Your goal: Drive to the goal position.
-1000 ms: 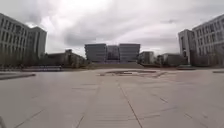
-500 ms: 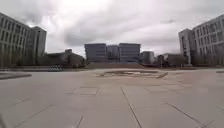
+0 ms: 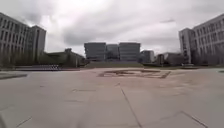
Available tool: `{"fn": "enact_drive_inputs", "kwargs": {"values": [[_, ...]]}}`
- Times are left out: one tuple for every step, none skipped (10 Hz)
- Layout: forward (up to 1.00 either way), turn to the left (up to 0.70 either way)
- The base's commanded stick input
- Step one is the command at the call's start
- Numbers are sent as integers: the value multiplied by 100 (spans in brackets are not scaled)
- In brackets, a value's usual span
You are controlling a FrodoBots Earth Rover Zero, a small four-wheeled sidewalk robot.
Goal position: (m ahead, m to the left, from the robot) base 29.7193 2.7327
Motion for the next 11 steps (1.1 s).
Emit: {"fn": "enact_drive_inputs", "kwargs": {"values": [[100, 0], [100, 0], [100, 0], [100, 0], [100, 0], [100, 0], [100, 0], [100, 0], [100, 0], [100, 0], [100, 0]]}}
